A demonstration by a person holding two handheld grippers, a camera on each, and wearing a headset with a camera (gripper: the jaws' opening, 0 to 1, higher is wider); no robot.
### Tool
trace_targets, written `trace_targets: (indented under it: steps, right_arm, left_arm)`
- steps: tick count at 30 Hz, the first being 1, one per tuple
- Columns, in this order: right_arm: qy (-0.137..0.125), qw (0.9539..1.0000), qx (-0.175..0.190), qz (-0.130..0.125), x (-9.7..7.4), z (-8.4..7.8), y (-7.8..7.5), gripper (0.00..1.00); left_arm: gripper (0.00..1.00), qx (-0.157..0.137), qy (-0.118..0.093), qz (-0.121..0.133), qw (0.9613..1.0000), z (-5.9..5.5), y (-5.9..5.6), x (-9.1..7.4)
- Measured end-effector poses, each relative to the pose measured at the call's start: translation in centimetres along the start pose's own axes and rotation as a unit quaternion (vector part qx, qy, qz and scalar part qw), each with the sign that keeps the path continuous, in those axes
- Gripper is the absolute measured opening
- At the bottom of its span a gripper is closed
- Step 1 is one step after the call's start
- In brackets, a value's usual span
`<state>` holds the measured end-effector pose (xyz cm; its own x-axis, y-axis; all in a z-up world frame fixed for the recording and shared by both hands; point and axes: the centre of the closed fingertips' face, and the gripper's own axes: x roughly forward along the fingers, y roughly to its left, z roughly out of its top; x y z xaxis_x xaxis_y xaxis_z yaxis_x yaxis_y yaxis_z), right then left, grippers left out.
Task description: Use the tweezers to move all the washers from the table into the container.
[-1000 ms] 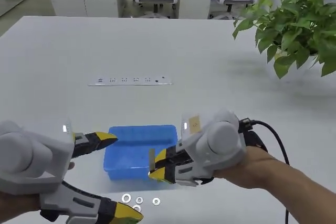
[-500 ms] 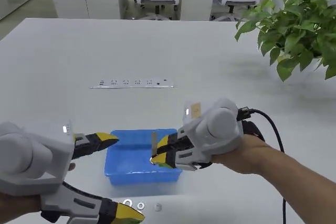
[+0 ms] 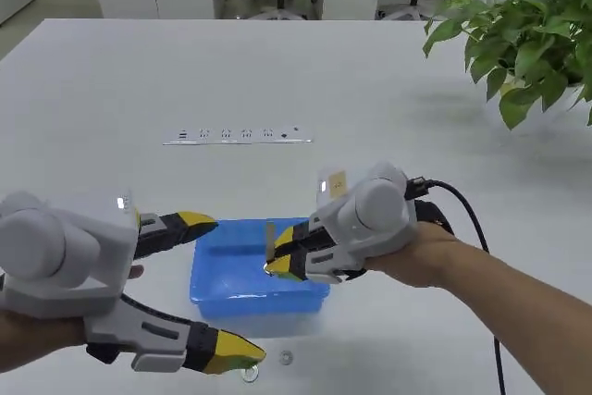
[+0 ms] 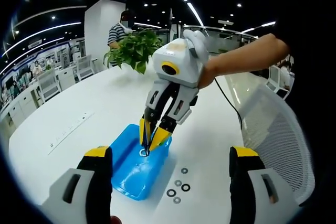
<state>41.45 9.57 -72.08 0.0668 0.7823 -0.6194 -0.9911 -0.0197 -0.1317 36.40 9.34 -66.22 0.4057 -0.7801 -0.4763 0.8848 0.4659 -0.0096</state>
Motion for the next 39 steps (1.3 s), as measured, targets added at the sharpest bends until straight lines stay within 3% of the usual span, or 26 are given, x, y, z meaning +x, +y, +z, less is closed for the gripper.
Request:
trace_targets:
  steps: [6, 13, 23, 28, 32, 39]
  right_arm:
    - [0.000, 1.0000, 0.000, 0.006, 0.9, -0.6, -0.4, 0.09]
    - [0.009, 0.9998, 0.002, 0.018, 1.7, -1.5, -0.3, 0.09]
    - [0.016, 0.9994, 0.014, 0.028, 2.8, -2.3, -0.7, 0.10]
    - [0.021, 0.9990, 0.018, 0.034, 3.3, -2.7, -0.6, 0.10]
    - [0.025, 0.9988, 0.020, 0.037, 3.5, -3.0, -0.5, 0.10]
    - [0.024, 0.9985, 0.022, 0.043, 3.7, -3.2, -0.5, 0.10]
  left_arm:
    - [0.94, 0.006, -0.002, -0.004, 1.0000, 0.1, 0.5, 0.3]
    - [0.76, 0.018, -0.016, -0.006, 0.9997, 0.7, 1.3, 0.6]
    - [0.61, 0.027, -0.017, -0.010, 0.9994, 0.9, 2.7, 1.7]
    - [0.50, 0.034, -0.013, -0.012, 0.9993, 0.8, 3.4, 2.3]
    - [0.33, 0.041, -0.007, -0.005, 0.9991, 0.5, 4.2, 2.8]
    - [0.22, 0.045, -0.005, -0.004, 0.9990, 0.3, 5.1, 3.6]
